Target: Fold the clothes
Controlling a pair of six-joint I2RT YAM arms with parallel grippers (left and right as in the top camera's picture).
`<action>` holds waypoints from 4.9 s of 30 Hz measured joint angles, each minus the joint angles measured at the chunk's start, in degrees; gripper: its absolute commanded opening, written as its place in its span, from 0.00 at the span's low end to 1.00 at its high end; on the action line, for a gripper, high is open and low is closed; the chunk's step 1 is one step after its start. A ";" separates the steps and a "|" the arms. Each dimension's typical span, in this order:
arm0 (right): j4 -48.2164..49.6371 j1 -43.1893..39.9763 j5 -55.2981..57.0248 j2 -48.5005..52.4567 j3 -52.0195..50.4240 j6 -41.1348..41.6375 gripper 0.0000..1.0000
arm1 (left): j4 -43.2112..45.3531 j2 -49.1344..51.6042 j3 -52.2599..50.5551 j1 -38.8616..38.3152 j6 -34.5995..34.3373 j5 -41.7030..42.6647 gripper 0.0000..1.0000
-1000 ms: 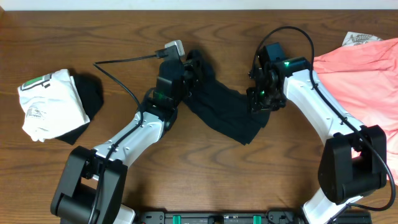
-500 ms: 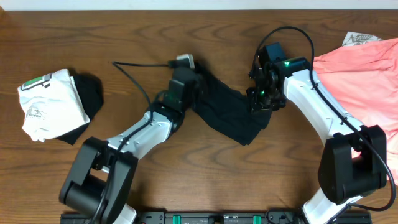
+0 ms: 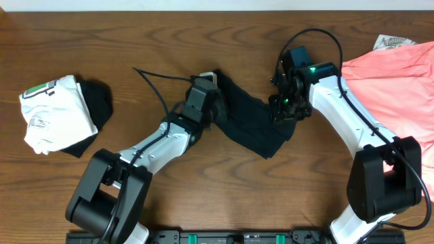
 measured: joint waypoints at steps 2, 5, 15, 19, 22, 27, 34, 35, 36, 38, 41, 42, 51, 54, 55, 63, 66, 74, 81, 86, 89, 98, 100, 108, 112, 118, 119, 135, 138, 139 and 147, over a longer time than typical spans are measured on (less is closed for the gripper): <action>0.11 0.00 0.00 0.00 0.00 0.00 0.38 | 0.00 0.00 0.00 -0.26 0.33 0.44 0.25; 0.11 0.00 0.00 0.00 0.00 0.00 0.38 | 0.04 0.00 0.00 -0.57 1.03 1.09 0.43; 0.76 0.00 0.00 0.00 0.00 0.00 0.39 | -3.52 -6.69 0.00 -0.87 10.84 2.97 0.51; 0.92 0.00 -0.02 0.00 0.00 0.00 0.39 | -6.67 -14.86 0.00 -0.22 15.06 -1.81 0.10; 0.92 0.00 -0.02 0.00 0.00 0.00 0.39 | -8.11 -17.46 0.00 0.85 20.52 -7.48 0.06; 0.92 0.00 -0.52 0.00 0.00 0.00 0.39 | -8.74 -14.58 0.00 1.60 33.77 -18.80 0.06; 0.13 -0.13 -0.87 0.00 0.00 0.00 0.38 | -4.09 -7.45 0.31 1.60 51.19 -28.87 0.36; -0.24 -0.31 -0.92 0.00 0.00 0.00 0.38 | -2.67 -6.64 0.50 1.60 53.33 -29.51 0.36; -0.39 -0.42 -0.92 0.00 0.00 0.00 0.38 | -1.84 -6.25 0.57 1.57 54.40 -29.79 0.37; -1.11 -1.31 -0.96 0.00 0.00 0.00 0.38 | 0.33 -5.03 0.74 1.40 57.88 -30.42 0.37; -1.97 -3.17 -0.90 0.00 0.00 0.00 0.38 | 2.16 -3.17 0.98 1.18 61.29 -30.51 0.37; -2.01 -3.65 -0.92 0.00 0.00 0.00 0.38 | 2.78 -2.40 0.98 1.07 62.05 -30.49 0.36; -2.08 -4.63 -0.90 0.00 0.00 0.00 0.38 | 3.26 6.64 1.20 -3.72 68.37 -30.23 0.36; -2.03 -4.63 -0.90 0.00 0.00 0.00 0.38 | 3.26 8.81 1.20 -6.84 69.18 -30.27 0.36; -2.03 -4.63 -0.90 0.00 0.00 0.00 0.38 | 3.26 9.20 1.20 -7.98 69.24 -30.29 0.36; -1.81 -4.63 -0.90 0.00 0.00 0.00 0.38 | -0.04 10.14 2.54 -15.43 70.05 -31.04 0.36; -1.81 -4.63 -0.92 0.00 0.00 0.00 0.38 | -1.22 10.47 3.15 -15.82 70.07 -31.54 0.37; -1.70 -4.63 -0.90 0.00 0.00 0.00 0.39 | 1.05 10.56 3.06 -15.89 70.10 -36.83 0.40; -1.68 -4.63 -0.92 0.00 0.00 0.00 0.39 | 1.79 2.93 2.78 -13.00 65.20 -38.86 0.46; -1.68 -4.63 -0.90 0.00 0.00 0.00 0.39 | 2.12 -5.01 2.78 -7.56 58.66 -36.89 0.48; -1.70 -4.63 -0.92 0.00 0.00 0.00 0.39 | 0.70 -6.27 2.80 -3.04 53.44 -32.22 0.47; -1.70 -4.63 -0.92 0.00 0.00 0.00 0.39 | -1.73 -4.44 2.80 10.84 42.21 -7.39 0.46; -1.70 -4.63 -0.92 0.00 0.00 0.00 0.39 | -0.92 -4.28 2.80 11.80 41.22 -1.97 0.45; -1.84 -4.63 -0.92 0.00 0.00 0.00 0.39 | 1.53 -4.28 2.80 12.09 39.12 18.23 0.41; -1.73 -4.63 -0.92 0.00 0.00 0.00 0.39 | -0.61 -3.93 2.80 12.09 38.66 22.27 0.42; -1.79 -4.63 -0.92 0.00 0.00 0.00 0.39 | 0.04 0.24 2.80 11.98 38.51 24.83 0.42; -1.86 -4.63 -0.92 0.00 0.00 0.00 0.39 | 0.74 0.94 2.80 11.93 38.47 25.31 0.42; -2.14 -4.61 -0.92 0.00 0.00 0.00 0.40 | 18.29 8.31 2.69 9.66 31.76 27.61 0.51; -2.21 -4.61 -0.92 0.00 0.00 0.00 0.39 | 18.32 10.97 2.69 8.57 31.21 27.63 0.51; -2.23 -4.61 -0.92 0.00 0.00 0.00 0.39 | 18.32 11.82 2.69 8.50 31.17 27.61 0.51; -3.10 -4.61 -0.92 0.00 0.00 0.00 0.40 | 17.92 16.94 2.97 9.25 31.01 27.21 0.51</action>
